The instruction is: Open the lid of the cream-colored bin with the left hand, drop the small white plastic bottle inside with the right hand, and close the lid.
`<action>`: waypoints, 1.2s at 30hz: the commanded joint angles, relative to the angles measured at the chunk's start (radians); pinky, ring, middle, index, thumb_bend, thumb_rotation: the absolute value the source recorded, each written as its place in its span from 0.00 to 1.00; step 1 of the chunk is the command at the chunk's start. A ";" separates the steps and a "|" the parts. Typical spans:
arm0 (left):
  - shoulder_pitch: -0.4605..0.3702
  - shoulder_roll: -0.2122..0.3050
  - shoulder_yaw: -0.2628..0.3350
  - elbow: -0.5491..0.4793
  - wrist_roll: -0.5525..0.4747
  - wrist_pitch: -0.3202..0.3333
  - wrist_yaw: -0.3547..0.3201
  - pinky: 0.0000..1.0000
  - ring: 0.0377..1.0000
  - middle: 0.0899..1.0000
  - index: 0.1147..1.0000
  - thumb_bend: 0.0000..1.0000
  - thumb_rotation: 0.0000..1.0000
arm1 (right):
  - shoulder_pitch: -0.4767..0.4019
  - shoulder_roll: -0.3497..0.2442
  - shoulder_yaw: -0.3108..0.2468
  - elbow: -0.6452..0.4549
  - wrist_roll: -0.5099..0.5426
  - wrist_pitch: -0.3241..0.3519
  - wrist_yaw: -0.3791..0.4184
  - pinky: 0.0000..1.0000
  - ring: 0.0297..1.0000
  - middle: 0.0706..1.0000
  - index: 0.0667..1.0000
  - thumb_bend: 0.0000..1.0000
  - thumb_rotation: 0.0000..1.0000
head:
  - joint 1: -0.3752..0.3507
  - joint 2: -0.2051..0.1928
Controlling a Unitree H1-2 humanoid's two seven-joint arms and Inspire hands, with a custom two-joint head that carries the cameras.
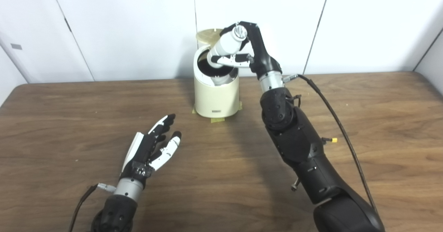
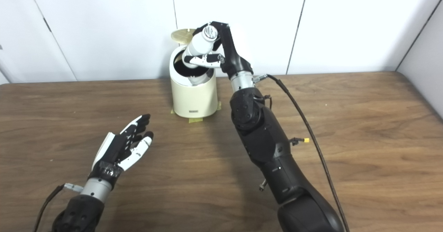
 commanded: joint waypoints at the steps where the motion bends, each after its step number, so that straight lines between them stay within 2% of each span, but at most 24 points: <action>1: -0.028 -0.002 0.003 -0.029 0.002 -0.022 0.016 0.92 0.93 0.92 0.94 0.28 0.56 | -0.053 -0.002 -0.003 -0.012 -0.006 -0.045 -0.031 0.37 0.41 0.45 0.47 0.50 0.00 | -0.002 0.002; 7: -0.028 0.000 0.000 -0.031 0.011 -0.018 0.017 0.92 0.93 0.92 0.94 0.29 0.57 | -0.053 -0.004 0.000 0.012 -0.013 -0.063 -0.057 0.35 0.43 0.47 0.49 0.50 0.00 | -0.005 0.002; 9: -0.028 0.001 -0.001 -0.032 0.012 -0.019 0.016 0.92 0.93 0.92 0.94 0.29 0.57 | -0.055 -0.012 0.010 0.013 -0.033 -0.053 -0.057 0.41 0.43 0.47 0.47 0.52 0.00 | -0.005 0.002; 10: -0.028 0.001 0.000 -0.033 0.009 -0.018 0.015 0.92 0.93 0.92 0.94 0.29 0.57 | -0.055 -0.017 0.017 0.009 -0.048 -0.035 -0.051 0.44 0.49 0.47 0.45 0.52 0.00 | -0.009 0.002; 12: -0.028 0.000 0.001 -0.033 0.004 -0.017 0.013 0.93 0.94 0.93 0.95 0.28 0.55 | -0.054 -0.025 0.030 0.002 -0.074 -0.011 -0.044 0.62 0.66 0.63 0.46 0.52 0.12 | -0.009 0.001; 13: -0.028 0.000 0.002 -0.031 0.003 -0.020 0.013 0.93 0.94 0.93 0.95 0.28 0.55 | -0.054 -0.028 0.034 0.000 -0.083 -0.005 -0.043 0.66 0.69 0.66 0.50 0.59 0.13 | -0.009 0.002; 14: -0.028 0.000 0.002 -0.028 0.003 -0.023 0.014 0.93 0.94 0.93 0.94 0.28 0.55 | -0.054 -0.030 0.037 -0.002 -0.089 0.000 -0.042 0.69 0.72 0.69 0.57 0.73 0.15 | -0.009 0.002; 15: -0.028 0.000 0.002 -0.028 0.003 -0.024 0.015 0.93 0.94 0.93 0.94 0.28 0.55 | -0.054 -0.031 0.040 -0.004 -0.094 0.006 -0.042 0.72 0.75 0.72 0.63 0.81 0.16 | -0.009 0.002; 18: -0.028 -0.002 0.003 -0.029 0.002 -0.022 0.015 0.93 0.94 0.92 0.94 0.28 0.54 | -0.052 -0.031 0.044 -0.009 -0.106 0.026 -0.039 0.75 0.80 0.78 0.70 0.88 0.19 | -0.009 0.003; 26: -0.027 0.001 0.002 -0.029 0.002 -0.025 0.014 0.92 0.93 0.92 0.94 0.28 0.54 | -0.049 -0.033 0.045 -0.017 -0.103 0.037 -0.025 0.71 0.76 0.75 0.71 0.90 0.18 | -0.014 0.006; 32: -0.026 -0.003 -0.001 -0.032 0.003 -0.023 0.014 0.92 0.93 0.93 0.94 0.29 0.53 | -0.044 -0.036 0.041 -0.026 -0.095 0.028 -0.023 0.70 0.75 0.72 0.68 0.89 0.16 | -0.016 0.009; 36: -0.024 -0.004 -0.002 -0.033 0.002 -0.022 0.013 0.93 0.94 0.93 0.94 0.28 0.52 | -0.040 -0.035 0.032 -0.024 -0.084 0.010 -0.039 0.68 0.71 0.67 0.64 0.87 0.10 | -0.017 0.010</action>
